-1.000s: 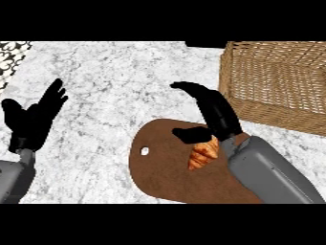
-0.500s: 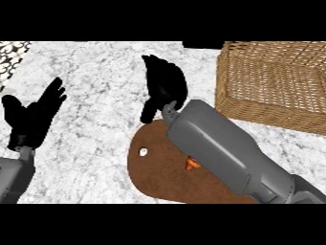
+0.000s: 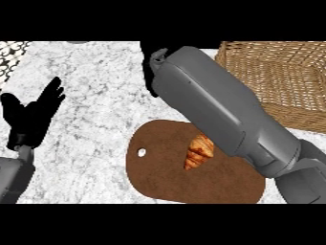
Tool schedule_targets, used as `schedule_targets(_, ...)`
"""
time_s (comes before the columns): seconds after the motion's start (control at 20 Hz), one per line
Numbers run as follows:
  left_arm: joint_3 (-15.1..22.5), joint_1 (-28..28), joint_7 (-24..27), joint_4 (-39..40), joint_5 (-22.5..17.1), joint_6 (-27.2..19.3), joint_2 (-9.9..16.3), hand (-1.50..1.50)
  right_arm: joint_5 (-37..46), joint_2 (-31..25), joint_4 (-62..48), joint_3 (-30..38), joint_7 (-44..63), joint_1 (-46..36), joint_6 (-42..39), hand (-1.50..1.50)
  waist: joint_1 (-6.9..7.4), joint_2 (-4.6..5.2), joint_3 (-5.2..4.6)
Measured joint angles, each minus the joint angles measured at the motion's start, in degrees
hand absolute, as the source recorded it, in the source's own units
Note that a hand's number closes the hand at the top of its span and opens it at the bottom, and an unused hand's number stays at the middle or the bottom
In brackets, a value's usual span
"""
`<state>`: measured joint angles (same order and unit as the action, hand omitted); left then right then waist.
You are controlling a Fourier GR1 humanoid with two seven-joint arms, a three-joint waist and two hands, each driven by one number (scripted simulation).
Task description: Pick the croissant from the cutting board and place it in the basket
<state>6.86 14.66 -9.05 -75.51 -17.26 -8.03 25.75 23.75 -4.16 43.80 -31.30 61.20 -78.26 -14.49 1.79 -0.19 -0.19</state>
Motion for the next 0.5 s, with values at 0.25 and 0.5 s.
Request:
schedule_targets(0.25, -0.5, -0.9, 0.3, -0.1, 0.2, -0.1, 0.1, 0.0, -7.0, 0.3, -4.9, 5.7, 0.5, -4.9, -6.2, -1.5, -0.82, -0.15, 0.06)
schedule_targets(0.5, -1.9, -2.4, 0.4, -0.6, -0.2, 0.4, 0.6, 0.0, -12.0, -0.5, -3.2, 9.2, 1.8, -6.0, -9.1, -1.5, -2.12, -0.54, 0.15)
